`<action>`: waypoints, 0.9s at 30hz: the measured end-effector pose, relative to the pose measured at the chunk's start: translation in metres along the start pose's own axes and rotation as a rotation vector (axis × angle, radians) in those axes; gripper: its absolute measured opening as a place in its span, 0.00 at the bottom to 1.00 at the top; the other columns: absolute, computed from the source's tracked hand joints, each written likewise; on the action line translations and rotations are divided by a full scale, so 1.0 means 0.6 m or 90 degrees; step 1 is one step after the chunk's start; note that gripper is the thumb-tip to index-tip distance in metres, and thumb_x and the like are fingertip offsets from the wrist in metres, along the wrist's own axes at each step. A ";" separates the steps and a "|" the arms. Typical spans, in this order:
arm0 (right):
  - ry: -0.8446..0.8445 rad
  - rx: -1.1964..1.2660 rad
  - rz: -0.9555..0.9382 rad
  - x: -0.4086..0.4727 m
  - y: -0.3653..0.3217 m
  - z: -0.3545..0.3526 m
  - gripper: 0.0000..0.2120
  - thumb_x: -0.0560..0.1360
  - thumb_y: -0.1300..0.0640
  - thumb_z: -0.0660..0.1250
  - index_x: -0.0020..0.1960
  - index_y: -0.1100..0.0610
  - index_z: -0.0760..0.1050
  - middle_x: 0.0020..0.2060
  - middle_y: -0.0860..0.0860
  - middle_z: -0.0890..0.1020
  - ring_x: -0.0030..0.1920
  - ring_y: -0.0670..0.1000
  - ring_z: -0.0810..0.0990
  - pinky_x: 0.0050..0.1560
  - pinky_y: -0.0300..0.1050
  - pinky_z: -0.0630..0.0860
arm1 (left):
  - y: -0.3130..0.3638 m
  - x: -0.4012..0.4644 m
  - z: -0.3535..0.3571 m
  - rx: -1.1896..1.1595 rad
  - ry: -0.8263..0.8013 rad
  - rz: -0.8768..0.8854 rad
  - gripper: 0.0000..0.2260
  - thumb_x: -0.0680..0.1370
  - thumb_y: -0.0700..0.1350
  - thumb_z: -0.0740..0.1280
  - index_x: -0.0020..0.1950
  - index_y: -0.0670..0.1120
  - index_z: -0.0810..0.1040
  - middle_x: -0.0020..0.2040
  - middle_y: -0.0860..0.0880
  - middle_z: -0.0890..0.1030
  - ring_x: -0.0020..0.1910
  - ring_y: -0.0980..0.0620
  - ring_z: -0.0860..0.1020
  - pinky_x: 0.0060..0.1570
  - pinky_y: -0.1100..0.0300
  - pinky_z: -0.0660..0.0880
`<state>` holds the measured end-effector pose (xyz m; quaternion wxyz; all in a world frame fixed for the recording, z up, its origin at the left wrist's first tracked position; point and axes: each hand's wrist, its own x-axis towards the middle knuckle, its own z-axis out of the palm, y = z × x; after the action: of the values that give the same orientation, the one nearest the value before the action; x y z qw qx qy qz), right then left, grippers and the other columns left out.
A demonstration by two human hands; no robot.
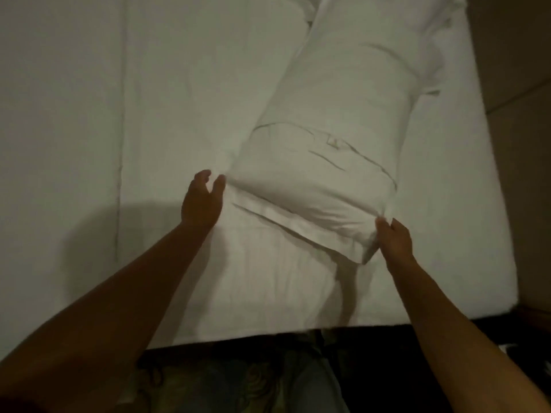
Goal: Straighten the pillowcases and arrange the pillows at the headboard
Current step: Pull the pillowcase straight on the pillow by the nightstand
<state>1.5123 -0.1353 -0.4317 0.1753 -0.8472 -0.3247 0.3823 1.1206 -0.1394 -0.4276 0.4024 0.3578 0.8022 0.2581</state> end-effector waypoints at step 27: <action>-0.071 -0.242 -0.203 0.086 -0.122 -0.386 0.48 0.71 0.41 0.73 0.80 0.53 0.51 0.73 0.59 0.69 0.70 0.62 0.71 0.63 0.53 0.72 | 0.494 -0.320 0.445 0.077 -0.506 0.380 0.05 0.77 0.38 0.69 0.51 0.39 0.84 0.45 0.44 0.85 0.46 0.51 0.83 0.55 0.50 0.79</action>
<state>1.6838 -0.0581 -0.2697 0.0526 -0.7806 -0.5294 0.3281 1.5317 -0.0748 -0.2761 0.5643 0.6649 0.4631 0.1586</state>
